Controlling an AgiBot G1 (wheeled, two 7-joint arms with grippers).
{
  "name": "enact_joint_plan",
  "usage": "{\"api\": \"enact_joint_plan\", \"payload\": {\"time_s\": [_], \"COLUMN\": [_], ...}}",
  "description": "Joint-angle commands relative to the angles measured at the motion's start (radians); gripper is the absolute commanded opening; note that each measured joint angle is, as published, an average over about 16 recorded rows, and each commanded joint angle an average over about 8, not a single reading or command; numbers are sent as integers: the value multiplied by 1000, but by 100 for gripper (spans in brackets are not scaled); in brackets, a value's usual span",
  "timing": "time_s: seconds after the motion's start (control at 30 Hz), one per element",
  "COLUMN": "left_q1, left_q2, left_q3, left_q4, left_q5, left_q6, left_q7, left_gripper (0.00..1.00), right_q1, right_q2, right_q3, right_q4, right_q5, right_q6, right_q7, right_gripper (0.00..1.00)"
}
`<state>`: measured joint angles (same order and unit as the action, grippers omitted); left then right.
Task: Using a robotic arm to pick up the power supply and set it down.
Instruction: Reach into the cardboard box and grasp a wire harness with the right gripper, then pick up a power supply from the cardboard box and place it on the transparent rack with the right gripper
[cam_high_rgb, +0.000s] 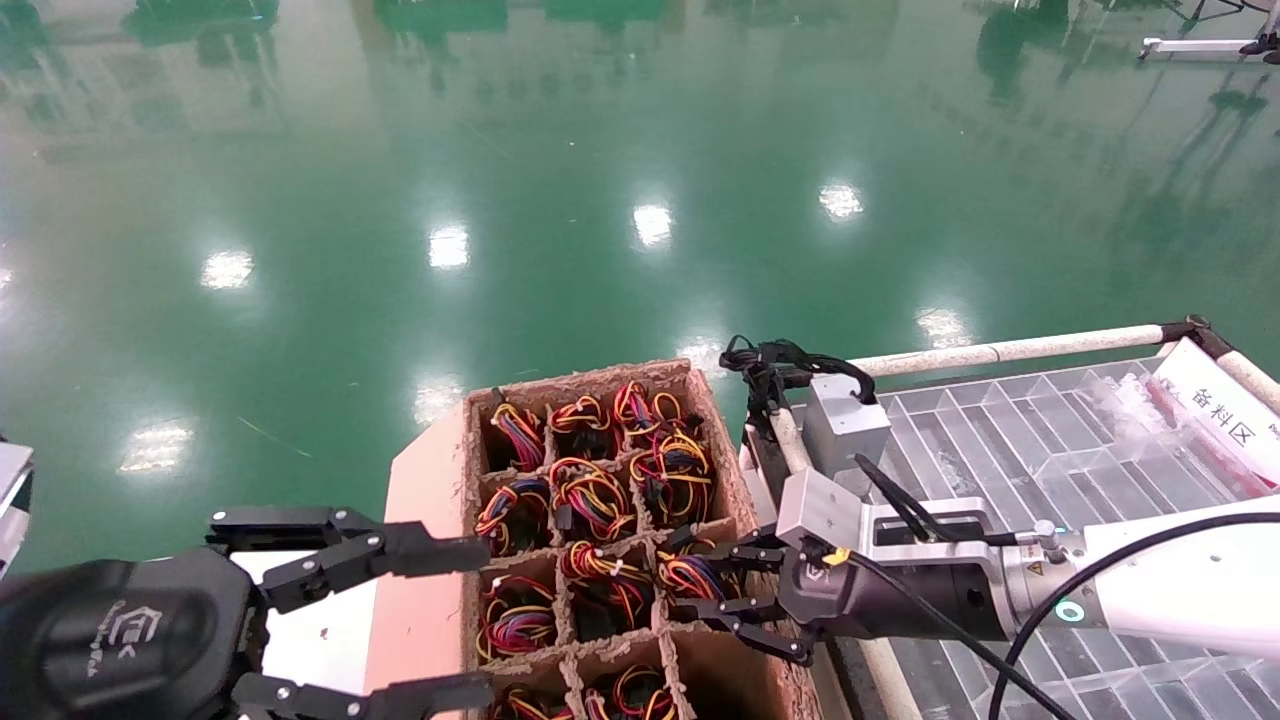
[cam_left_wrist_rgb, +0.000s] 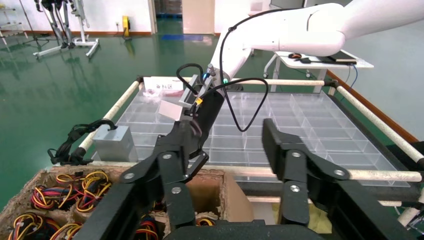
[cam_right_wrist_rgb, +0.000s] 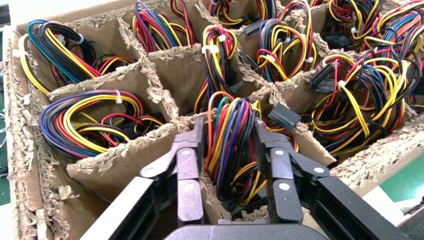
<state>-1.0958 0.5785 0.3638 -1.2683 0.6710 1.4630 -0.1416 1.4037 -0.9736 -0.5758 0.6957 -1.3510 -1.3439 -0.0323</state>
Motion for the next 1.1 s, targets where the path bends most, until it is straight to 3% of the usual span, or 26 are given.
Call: {"api": "enact_joint_plan", "payload": {"time_s": [0.03,0.43,0.83,1.1], "left_q1": [0,0,0,0], "left_q2": [0,0,0,0], "left_q3": [0,0,0,0], "left_q4": [0,0,0,0], "left_q5": [0,0,0,0], "left_q6": [0,0,0,0], "left_q7": [0,0,0,0], "left_gripper": [100,100,100,100], "right_q1": [0,-7,-17,36], "right_q2": [-3,9,72,101], "right_q3": [0,12,115,171], "right_q4": [-11,5,102,173], "right_q5": [0,19,181,254], "right_q6": [-1,-1,-23,-26], "right_q7": [-7,3,23,43], "right_gripper": [0,0,0,0]}}
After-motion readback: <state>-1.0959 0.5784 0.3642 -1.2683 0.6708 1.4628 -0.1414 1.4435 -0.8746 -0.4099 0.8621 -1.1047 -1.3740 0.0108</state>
